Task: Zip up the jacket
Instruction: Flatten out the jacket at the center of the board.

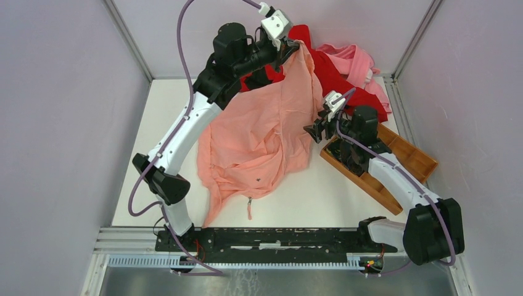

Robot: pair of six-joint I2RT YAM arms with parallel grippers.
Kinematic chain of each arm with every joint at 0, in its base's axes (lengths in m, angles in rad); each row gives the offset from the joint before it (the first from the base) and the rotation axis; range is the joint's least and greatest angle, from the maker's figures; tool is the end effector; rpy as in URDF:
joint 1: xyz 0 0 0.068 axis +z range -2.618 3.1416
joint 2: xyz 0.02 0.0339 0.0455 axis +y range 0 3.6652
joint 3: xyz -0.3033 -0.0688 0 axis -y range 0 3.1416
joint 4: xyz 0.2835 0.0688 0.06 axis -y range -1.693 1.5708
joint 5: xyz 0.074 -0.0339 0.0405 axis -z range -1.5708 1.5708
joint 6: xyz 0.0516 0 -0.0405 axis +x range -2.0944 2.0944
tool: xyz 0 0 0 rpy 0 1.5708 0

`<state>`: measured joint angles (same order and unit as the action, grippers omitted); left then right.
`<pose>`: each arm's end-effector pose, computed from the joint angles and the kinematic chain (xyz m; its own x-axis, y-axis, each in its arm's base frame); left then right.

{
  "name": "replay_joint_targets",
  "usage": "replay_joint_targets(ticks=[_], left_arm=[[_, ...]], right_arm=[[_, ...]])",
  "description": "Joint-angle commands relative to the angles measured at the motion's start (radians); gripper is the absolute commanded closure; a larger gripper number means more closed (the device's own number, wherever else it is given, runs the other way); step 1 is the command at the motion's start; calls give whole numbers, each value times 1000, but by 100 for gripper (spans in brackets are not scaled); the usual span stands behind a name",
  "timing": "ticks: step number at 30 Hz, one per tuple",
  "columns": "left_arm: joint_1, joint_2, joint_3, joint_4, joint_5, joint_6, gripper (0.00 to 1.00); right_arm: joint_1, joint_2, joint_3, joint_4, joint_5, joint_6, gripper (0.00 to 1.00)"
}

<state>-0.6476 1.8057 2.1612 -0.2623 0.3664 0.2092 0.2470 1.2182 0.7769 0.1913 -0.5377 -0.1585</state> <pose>0.3534 -0.2905 0.5748 0.2487 0.0550 -0.9670 0.8138 0.5295 0.2394 0.2959 0.1019 0.3020 -0.1278 -0.1720 -0.9768 -0.7204 0.6930 -0.0278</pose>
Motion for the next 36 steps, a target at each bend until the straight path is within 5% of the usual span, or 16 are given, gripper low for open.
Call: replay_joint_targets(ticks=[1, 15, 18, 23, 29, 36], left_arm=[[2, -68, 39, -10, -50, -12, 98], [1, -151, 23, -15, -63, 4, 98], [2, -162, 20, -17, -60, -4, 98], [3, -188, 19, -34, -81, 1, 98], [19, -223, 17, -31, -205, -22, 98], [97, -274, 54, 49, -377, -96, 98]], right_arm=[[-13, -31, 59, 35, -18, -67, 23], [-36, 142, 92, 82, -49, -106, 27], [-35, 178, 104, 143, -73, -76, 37], [-37, 213, 191, 159, -59, -53, 71], [-42, 169, 395, 75, -37, -43, 100], [-41, 250, 981, -259, -48, -111, 100]])
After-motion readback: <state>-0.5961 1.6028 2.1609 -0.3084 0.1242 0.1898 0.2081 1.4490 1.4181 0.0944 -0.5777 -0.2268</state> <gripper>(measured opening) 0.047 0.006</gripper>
